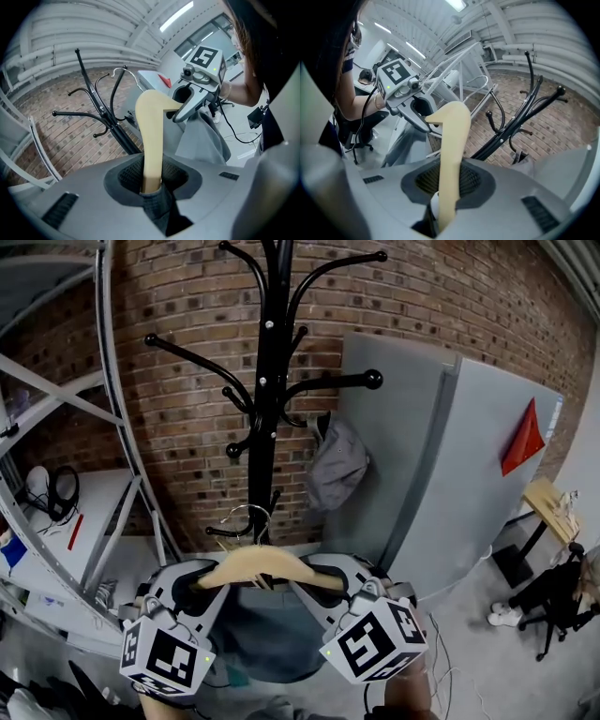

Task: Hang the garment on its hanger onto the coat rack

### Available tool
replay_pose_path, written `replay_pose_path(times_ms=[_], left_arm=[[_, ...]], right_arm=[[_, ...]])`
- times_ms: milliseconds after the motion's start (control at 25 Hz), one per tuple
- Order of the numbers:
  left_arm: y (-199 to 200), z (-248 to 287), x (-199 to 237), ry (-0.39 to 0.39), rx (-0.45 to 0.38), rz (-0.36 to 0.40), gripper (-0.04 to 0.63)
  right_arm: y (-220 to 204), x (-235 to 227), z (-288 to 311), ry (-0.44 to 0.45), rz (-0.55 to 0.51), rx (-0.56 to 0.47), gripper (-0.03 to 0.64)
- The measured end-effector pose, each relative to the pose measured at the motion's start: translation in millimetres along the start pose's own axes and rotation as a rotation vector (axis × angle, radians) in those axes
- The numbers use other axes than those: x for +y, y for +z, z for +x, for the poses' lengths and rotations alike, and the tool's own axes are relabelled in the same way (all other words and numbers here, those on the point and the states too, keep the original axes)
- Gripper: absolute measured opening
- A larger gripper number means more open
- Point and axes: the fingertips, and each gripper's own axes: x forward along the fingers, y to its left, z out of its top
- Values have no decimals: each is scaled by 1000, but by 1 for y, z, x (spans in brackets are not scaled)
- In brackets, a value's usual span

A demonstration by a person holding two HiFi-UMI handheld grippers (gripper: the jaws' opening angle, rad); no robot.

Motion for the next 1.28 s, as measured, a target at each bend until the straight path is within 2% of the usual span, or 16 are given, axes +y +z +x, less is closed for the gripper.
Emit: replay_pose_path(times_ms=[320,600,1280], left_arm=[[4,17,53,25,-27,62,94],[4,35,83,11,-48,68,94],[-39,98,91,-110,-10,0,94]], right_arm=[[17,-39,30,-9,0,-33,75],[21,-63,49,-5,3,-34,75],[-19,-78,103,61,79,56,75]])
